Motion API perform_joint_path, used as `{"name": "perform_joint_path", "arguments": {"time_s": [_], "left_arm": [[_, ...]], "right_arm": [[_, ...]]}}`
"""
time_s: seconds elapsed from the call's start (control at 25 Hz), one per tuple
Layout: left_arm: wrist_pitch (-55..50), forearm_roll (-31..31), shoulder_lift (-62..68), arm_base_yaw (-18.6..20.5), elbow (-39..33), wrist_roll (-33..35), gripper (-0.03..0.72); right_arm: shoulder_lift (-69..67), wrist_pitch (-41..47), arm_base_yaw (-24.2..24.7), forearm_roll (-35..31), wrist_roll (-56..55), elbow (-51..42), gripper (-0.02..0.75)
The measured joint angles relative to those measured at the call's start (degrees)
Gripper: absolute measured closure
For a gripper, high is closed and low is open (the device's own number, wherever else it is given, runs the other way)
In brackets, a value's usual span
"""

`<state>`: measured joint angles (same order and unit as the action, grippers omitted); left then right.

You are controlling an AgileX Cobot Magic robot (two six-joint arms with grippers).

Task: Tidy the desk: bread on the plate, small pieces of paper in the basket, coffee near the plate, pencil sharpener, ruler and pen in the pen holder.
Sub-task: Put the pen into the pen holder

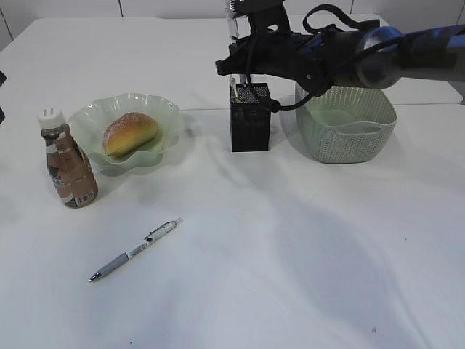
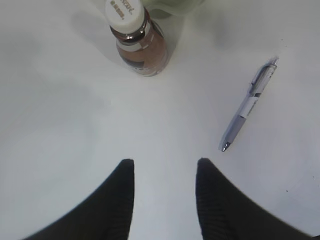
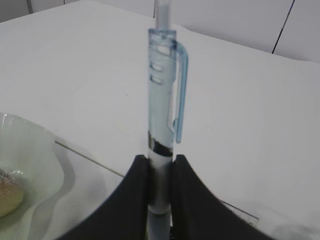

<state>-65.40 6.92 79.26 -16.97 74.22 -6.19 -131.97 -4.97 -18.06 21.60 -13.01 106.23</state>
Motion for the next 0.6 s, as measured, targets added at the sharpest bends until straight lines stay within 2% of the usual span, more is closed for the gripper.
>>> {"name": "perform_joint_path", "arguments": {"time_s": [0.2, 0.6], "left_arm": [[0.0, 0.1, 0.0, 0.0, 0.0, 0.0, 0.403], [0.0, 0.1, 0.0, 0.0, 0.0, 0.0, 0.403]], "right_arm": [[0.0, -5.8, 0.7, 0.2, 0.0, -3.2, 0.636], [0.0, -11.2, 1.2, 0.6, 0.0, -8.6, 0.636]]}}
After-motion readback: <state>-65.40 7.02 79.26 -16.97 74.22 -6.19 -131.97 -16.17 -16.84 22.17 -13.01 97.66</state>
